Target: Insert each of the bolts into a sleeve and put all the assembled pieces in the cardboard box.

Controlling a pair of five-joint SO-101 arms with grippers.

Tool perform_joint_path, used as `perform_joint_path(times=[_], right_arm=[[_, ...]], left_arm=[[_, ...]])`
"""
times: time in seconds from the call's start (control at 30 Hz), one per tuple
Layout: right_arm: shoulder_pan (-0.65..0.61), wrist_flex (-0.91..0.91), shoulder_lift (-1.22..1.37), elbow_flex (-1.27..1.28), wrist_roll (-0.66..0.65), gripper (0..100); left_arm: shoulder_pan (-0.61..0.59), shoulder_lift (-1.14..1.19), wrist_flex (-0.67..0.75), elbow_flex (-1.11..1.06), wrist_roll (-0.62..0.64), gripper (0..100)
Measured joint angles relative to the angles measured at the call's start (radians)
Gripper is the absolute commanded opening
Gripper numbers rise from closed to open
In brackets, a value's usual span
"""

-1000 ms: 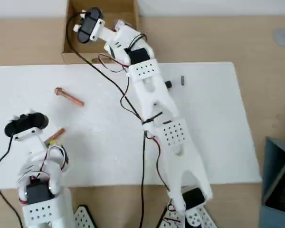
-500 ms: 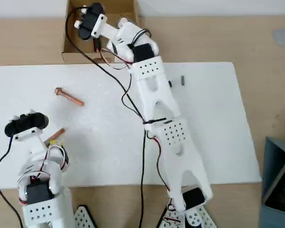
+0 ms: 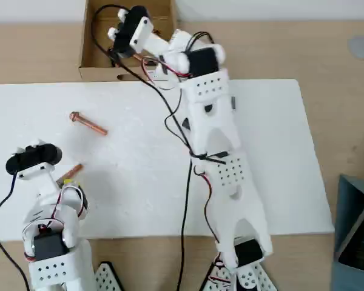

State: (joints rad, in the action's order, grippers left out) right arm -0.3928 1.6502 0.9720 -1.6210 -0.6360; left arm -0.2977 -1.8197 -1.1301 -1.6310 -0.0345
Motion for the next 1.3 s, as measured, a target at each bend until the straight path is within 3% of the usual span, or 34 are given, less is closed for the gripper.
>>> perform_joint_path(times=[0.1,0.33,0.5,0.67,0.9,1.03,1.3], right_arm=[[0.017,0.097,-0.068,0.000,0.000,11.7],[0.063,0.117,-0.181,0.000,0.003,11.6],[0.087,0.117,-0.250,0.054,0.087,11.6],[0.091,0.117,-0.471,0.325,0.106,11.8],[0.092,0.117,-0.819,0.931,0.109,11.8],[0.092,0.117,-0.882,1.177,0.109,11.9],[0.092,0.098,-0.882,1.398,0.109,12.2]], left_arm=[[0.000,0.000,0.000,0.000,0.000,0],[0.000,0.000,0.000,0.000,0.000,0],[0.000,0.000,0.000,0.000,0.000,0],[0.000,0.000,0.000,0.000,0.000,0],[0.000,0.000,0.000,0.000,0.000,0],[0.000,0.000,0.000,0.000,0.000,0],[0.000,0.000,0.000,0.000,0.000,0]])
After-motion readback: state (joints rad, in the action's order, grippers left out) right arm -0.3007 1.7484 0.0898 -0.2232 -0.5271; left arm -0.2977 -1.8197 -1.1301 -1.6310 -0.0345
